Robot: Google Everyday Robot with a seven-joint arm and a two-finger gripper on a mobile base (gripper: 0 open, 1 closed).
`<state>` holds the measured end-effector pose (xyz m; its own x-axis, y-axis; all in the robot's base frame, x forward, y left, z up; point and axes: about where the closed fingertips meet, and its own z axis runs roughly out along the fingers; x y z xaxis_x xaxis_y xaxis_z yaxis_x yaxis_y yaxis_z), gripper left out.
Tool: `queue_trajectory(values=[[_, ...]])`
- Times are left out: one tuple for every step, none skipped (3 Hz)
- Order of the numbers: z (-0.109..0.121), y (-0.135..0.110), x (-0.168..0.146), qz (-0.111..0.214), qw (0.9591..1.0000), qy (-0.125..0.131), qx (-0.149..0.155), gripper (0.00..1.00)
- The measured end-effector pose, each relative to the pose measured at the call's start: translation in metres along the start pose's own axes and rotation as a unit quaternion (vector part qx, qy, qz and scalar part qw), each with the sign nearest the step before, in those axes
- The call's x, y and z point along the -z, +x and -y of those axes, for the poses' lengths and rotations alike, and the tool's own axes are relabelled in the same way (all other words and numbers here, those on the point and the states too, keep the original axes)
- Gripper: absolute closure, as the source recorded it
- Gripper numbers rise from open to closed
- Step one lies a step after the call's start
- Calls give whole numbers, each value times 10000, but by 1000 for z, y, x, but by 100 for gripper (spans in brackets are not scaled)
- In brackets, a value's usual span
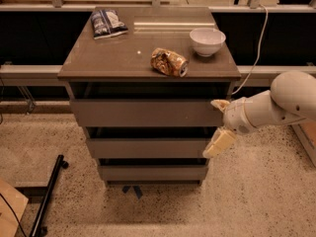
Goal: Open middle drawer
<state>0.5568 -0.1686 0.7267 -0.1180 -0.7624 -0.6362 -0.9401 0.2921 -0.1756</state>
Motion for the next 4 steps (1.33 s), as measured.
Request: queue_trajectory(values=[[4, 9, -31, -20, 9998, 103, -164, 0], [5, 28, -63, -174, 9990, 161, -386, 0], [-2, 51, -93, -223, 9967, 145, -766, 0], [-5, 68, -113, -170, 9946, 108, -1019, 0]])
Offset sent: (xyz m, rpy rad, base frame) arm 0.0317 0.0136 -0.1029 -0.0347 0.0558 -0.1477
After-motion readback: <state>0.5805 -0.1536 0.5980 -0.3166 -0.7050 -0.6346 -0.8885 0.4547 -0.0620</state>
